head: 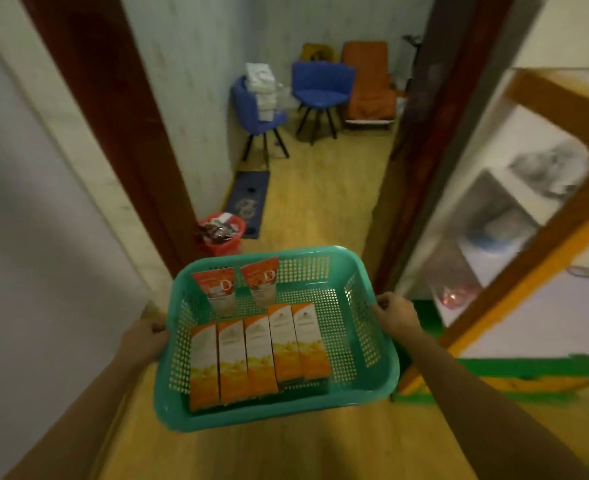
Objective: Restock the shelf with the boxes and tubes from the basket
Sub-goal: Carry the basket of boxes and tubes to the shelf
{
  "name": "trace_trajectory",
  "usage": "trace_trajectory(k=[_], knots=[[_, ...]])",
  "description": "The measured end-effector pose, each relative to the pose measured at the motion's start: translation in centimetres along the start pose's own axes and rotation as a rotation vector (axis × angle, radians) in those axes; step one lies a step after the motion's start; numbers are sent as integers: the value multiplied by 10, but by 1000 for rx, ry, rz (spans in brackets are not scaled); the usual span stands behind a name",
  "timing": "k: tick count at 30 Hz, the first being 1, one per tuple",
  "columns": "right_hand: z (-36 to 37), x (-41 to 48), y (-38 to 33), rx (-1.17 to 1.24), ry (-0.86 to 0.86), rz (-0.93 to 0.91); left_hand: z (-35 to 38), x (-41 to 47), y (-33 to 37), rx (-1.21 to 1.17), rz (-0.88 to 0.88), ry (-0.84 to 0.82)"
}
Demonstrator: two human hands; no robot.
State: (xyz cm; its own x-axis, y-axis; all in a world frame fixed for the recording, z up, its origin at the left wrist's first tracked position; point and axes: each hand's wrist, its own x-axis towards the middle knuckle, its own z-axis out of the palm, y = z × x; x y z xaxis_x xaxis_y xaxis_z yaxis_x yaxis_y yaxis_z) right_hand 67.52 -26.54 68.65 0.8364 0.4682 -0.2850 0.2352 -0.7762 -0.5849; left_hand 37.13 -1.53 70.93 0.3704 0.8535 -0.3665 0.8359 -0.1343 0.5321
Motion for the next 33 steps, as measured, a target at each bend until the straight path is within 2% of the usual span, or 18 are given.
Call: trace_trajectory(k=[6,19,27,33], knots=[[-79,-38,130,9,135,149,87,-45,87,66,116,-94],[-247,-151,399,150,286,385,296,-197,243,91,307,-379],[-338,-194,517,151,316,574,410,-267,347,155,470,-486],[-402,-185,595,190,321,651,483,-307,433,146,538,-537]])
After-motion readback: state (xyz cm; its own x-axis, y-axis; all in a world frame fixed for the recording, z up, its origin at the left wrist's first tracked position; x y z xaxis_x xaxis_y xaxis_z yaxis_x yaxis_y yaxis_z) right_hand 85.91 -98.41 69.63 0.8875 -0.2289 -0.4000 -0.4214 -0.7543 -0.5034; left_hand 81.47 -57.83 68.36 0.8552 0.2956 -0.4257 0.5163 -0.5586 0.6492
